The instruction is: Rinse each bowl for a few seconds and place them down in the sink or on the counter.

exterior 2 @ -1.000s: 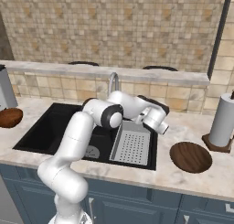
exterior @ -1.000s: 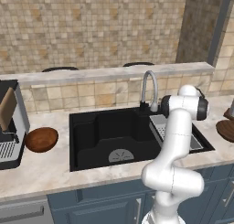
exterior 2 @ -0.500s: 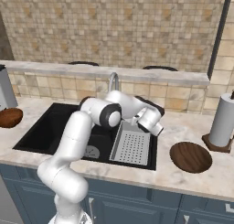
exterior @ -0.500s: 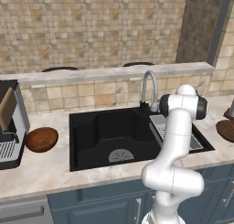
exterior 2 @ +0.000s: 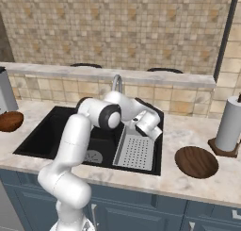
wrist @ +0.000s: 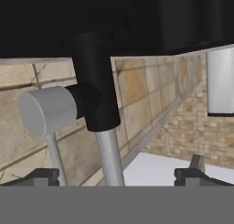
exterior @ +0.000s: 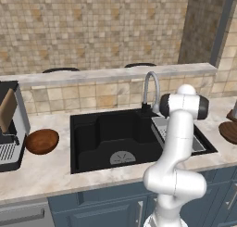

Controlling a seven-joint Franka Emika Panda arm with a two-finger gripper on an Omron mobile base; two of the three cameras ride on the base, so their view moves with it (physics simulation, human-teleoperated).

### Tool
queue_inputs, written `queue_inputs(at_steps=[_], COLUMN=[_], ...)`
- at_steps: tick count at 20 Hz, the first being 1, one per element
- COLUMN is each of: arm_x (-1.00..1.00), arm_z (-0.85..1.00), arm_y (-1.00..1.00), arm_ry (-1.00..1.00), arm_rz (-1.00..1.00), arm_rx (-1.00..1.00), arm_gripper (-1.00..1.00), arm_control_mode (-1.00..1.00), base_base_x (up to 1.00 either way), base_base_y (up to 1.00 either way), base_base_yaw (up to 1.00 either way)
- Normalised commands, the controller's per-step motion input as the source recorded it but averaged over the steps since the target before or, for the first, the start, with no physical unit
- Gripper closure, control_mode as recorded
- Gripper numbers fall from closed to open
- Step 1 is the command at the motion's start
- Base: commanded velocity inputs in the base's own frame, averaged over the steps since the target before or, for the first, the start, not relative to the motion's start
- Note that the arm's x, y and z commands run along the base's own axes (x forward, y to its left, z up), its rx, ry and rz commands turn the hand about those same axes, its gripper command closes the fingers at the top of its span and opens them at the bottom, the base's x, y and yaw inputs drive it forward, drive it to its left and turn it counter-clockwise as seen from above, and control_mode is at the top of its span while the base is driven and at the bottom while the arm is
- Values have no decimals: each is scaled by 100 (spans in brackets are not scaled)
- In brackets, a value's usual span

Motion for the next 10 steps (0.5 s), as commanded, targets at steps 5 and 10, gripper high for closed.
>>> queue_inputs(at_steps=[5,10], arm_x=[25,29], arm_z=[0,0], arm_y=[-24,-15], arm_ry=[0,0], arm_rz=[-3,-1], arm_rx=[3,2], arm_gripper=[-100,-100], arm_control_mode=[-100,-100], base_base_x=[0,0], base_base_y=[0,0], base_base_yaw=[0,0])
